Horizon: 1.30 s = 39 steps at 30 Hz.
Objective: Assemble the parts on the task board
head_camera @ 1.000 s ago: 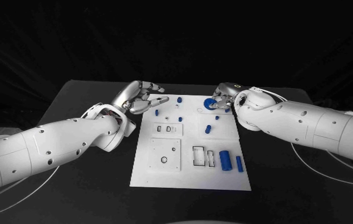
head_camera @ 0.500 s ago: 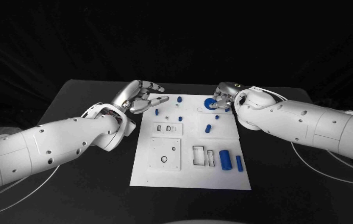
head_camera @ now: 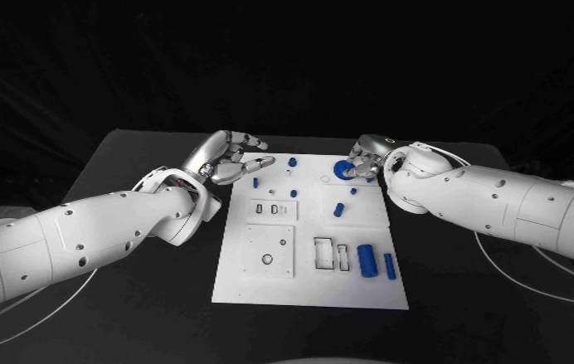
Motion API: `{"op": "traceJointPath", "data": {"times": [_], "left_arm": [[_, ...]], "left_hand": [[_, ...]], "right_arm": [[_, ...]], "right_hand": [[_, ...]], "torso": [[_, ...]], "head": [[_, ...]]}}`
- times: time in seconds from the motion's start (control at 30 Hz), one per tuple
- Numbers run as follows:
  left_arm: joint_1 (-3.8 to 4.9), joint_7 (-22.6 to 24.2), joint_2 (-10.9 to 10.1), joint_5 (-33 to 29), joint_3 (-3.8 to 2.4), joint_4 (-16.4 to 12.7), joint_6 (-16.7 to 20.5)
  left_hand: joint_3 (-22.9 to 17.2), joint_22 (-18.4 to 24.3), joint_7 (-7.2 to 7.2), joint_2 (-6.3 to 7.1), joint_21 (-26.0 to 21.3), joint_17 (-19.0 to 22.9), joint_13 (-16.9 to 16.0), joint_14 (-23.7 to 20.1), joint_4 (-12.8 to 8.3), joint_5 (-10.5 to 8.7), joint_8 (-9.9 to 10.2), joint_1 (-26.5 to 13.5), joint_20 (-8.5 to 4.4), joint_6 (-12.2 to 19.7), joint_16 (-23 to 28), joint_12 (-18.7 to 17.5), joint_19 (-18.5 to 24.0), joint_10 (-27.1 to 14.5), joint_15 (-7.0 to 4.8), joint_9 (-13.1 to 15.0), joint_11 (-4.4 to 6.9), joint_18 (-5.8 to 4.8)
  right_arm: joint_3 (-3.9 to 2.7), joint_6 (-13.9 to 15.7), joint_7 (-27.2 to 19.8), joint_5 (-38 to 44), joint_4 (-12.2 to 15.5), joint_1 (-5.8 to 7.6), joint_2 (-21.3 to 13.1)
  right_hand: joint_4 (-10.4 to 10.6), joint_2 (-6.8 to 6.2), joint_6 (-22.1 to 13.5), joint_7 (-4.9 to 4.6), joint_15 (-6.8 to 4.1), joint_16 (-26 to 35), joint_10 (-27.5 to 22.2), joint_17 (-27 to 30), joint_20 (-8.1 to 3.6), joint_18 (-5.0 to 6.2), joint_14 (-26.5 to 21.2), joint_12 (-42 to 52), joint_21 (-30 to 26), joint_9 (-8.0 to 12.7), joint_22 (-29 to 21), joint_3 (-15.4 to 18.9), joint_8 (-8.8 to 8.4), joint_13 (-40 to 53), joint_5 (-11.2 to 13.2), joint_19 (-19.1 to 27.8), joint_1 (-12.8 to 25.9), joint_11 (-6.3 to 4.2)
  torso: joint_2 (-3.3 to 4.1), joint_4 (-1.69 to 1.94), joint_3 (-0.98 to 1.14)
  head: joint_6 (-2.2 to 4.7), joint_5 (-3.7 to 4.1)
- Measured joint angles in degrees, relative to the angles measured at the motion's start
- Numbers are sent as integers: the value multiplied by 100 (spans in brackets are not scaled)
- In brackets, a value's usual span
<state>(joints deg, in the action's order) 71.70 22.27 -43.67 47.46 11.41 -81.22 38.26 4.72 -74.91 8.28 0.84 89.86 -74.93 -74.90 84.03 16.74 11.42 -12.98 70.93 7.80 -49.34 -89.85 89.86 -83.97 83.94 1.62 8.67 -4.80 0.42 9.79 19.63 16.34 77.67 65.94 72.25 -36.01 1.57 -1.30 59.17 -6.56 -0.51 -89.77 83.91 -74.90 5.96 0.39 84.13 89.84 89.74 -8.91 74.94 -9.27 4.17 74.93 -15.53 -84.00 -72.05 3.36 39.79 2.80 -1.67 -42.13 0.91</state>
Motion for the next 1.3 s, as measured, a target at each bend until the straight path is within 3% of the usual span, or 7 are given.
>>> {"op": "traceJointPath", "data": {"times": [0.23,0.37,0.57,0.9,1.3], "left_arm": [[0,1,-17,0,0,-5,1],[0,1,-19,0,0,-5,2],[0,1,-6,0,0,24,3],[0,3,-1,0,0,42,4],[0,4,27,1,0,83,4]], "left_hand": [[0,0,0,0,0,0,0,0,0,0,0,0,0,0,0,0,0,0,0,0,0,1],[0,0,0,0,0,0,-4,0,0,0,0,0,0,0,0,0,0,0,0,0,0,1],[0,0,0,0,0,1,-4,0,0,0,0,0,0,0,0,0,0,0,0,0,0,1],[0,0,0,0,0,1,-3,0,0,0,0,0,0,0,0,0,0,0,0,0,0,0],[0,0,0,0,0,2,-3,0,0,0,0,0,0,0,0,0,0,0,0,0,0,0]], "right_arm": [[3,169,-112,-688,180,14,-133],[2,301,-209,-982,345,103,-209],[-4,453,-344,-1195,592,197,-253],[-2,502,-498,-1330,951,220,-183],[-2,431,-546,-1286,851,192,161]], "right_hand": [[0,-24,15,-28,0,0,0,-5,0,0,0,0,0,2,0,0,-11,0,-1,0,-24,0],[0,-25,14,-29,0,0,0,-4,0,0,0,0,0,12,-1,0,-12,-1,-1,0,-24,0],[-16,-30,7,-36,0,0,0,-4,0,0,0,0,0,11,-1,-16,-28,-1,-1,0,-19,0],[-16,-49,18,-66,0,0,0,-3,0,0,0,0,0,6,-2,-15,-33,-1,0,0,1,-1],[-32,-49,8,-75,0,0,0,-3,-1,0,0,0,0,8,-2,-31,-55,-2,3,0,1,-1]], "torso": [[0,-5,-4],[-1,-9,-4],[-1,-9,-1],[3,-8,1],[2,-3,-1]], "head": [[12,-13],[13,-14],[25,10],[27,14],[37,34]]}}
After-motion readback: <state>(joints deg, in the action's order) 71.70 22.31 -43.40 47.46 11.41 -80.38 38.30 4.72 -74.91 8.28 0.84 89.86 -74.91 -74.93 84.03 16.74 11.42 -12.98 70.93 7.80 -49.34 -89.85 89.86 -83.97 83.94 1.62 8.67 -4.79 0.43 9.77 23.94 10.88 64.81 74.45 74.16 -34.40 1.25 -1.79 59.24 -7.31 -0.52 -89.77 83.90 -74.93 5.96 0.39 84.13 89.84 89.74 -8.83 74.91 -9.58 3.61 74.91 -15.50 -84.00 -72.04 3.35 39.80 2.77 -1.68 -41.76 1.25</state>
